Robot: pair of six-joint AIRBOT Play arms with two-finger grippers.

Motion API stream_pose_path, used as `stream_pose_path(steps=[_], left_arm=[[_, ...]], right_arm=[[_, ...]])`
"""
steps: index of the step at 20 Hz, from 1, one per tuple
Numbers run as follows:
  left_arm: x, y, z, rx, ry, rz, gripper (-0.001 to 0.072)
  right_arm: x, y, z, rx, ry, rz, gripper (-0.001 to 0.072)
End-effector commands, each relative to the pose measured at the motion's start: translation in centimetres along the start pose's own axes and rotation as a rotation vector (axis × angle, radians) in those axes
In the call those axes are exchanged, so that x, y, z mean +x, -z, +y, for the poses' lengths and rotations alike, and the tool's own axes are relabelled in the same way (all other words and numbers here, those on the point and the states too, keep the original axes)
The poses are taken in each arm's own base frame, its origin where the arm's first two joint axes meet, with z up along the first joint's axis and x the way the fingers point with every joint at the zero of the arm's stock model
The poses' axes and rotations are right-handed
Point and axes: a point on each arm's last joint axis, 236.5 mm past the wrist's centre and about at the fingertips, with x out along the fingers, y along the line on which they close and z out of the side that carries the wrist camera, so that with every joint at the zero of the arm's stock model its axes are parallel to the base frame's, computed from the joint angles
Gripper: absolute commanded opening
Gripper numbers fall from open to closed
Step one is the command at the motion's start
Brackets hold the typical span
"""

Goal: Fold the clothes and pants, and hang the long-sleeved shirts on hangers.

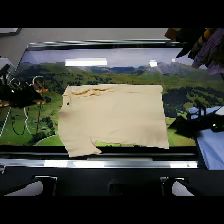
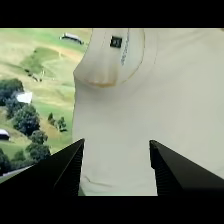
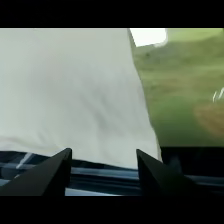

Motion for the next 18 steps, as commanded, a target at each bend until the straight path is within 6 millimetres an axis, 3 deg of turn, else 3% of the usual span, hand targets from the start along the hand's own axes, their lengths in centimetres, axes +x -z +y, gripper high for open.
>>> stream_pose_path(steps=[1, 3, 8, 11, 15, 18], left_arm=[[1.8, 4.2, 1.7, -0.057, -0.006, 0.08, 0.0482], [2.5, 5.1, 2.0, -0.069, -0.007, 0.107, 0.0481], [2.7, 5.3, 2.1, -0.071, -0.008, 0.11, 0.0481], [2.7, 5.1, 2.1, -0.064, -0.008, 0.103, 0.0481], [2.7, 5.1, 2.1, -0.055, -0.008, 0.102, 0.0481], [2.7, 5.0, 2.2, -0.046, -0.008, 0.096, 0.0482]], right_arm=[[3.6, 5.6, -3.3, 0.026, 0.062, 0.15, 0.0466], [4.5, 6.4, -3.7, 0.026, 0.063, 0.163, 0.0466], [5.8, 6.1, -3.9, 0.037, 0.054, 0.124, 0.0458], [6.0, 5.4, -3.7, 0.018, 0.041, 0.095, 0.0411], [6.1, 4.1, -3.0, 0.022, 0.011, 0.038, 0.0411], [6.0, 4.6, -2.4, 0.017, -0.012, 0.062, 0.0413]])
